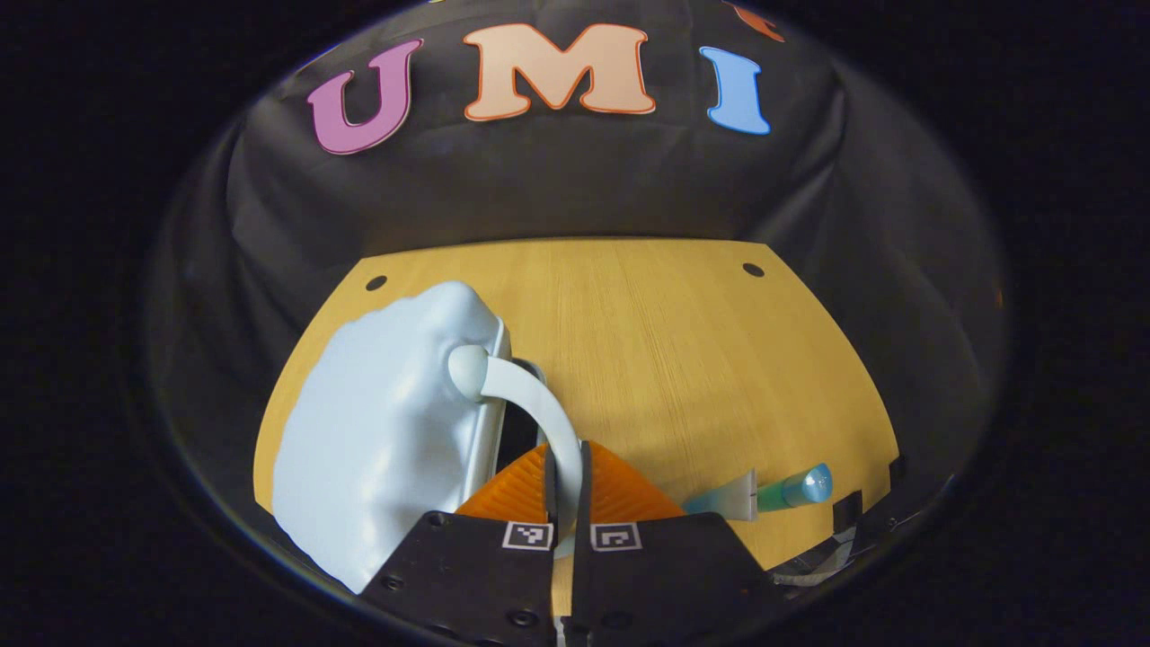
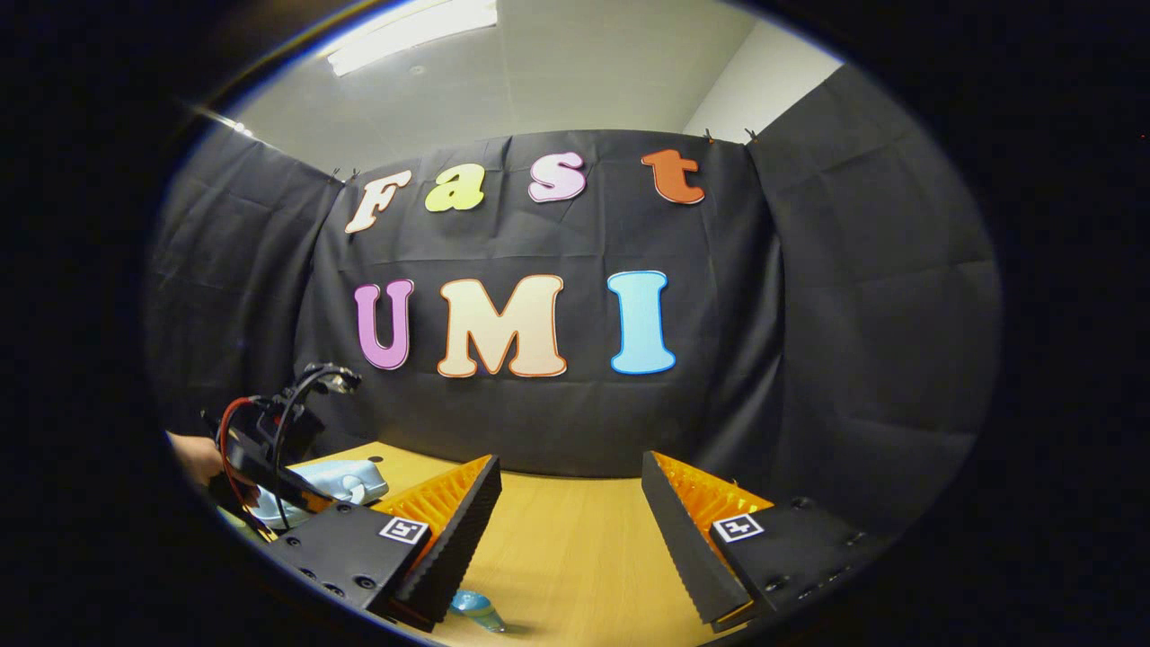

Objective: First open the suitcase, pack the skin care products into it, and then close the suitcase.

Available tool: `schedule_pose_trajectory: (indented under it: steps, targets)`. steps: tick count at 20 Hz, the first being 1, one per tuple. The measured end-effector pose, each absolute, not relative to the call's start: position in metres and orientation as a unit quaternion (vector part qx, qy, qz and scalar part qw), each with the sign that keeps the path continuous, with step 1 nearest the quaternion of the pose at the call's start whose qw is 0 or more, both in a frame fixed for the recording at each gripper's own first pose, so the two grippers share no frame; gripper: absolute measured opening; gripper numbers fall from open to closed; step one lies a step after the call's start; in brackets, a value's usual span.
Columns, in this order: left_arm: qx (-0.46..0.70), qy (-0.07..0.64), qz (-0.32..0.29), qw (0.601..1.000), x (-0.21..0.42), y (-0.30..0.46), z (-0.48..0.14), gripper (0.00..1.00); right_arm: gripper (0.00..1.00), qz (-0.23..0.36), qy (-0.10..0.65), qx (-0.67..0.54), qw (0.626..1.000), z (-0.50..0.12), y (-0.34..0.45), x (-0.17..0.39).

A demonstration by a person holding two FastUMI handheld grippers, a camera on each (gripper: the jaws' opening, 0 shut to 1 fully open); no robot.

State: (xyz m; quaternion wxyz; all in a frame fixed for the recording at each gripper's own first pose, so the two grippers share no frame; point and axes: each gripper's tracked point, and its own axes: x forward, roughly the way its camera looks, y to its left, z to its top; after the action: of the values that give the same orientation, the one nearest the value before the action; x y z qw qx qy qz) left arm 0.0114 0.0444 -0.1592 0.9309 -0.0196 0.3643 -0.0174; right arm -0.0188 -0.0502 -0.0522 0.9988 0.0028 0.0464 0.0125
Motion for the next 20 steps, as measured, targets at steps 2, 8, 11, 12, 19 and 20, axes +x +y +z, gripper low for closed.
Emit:
schedule_pose_trajectory:
  steps: [2,8,11,12,19,20]
  targets:
    - [-0.029,0.344,-0.022,0.938,0.012,0.059,-0.135,0.01,0.98,0.002,0.039,0.003,0.999,-0.047,-0.049,-0.013]
    - [-0.082,0.303,-0.056,0.948,0.01,0.125,-0.08,0.01,0.96,-0.02,0.027,-0.011,0.999,-0.04,0.003,0.0]
    - [-0.091,0.283,-0.063,0.953,0.012,0.173,-0.06,0.01,0.97,-0.02,0.024,-0.007,0.999,-0.037,0.046,0.003]
    - [-0.087,0.279,-0.061,0.954,0.014,0.192,-0.056,0.01,0.97,-0.019,0.023,-0.01,1.0,-0.035,0.06,0.004]
    - [-0.029,0.244,0.023,0.969,0.019,0.335,-0.047,0.01,0.99,-0.017,0.022,-0.026,0.999,-0.045,0.135,0.008]
    - [-0.023,0.236,0.036,0.971,0.021,0.354,-0.048,0.01,0.99,-0.016,0.025,-0.025,0.999,-0.046,0.142,0.009]
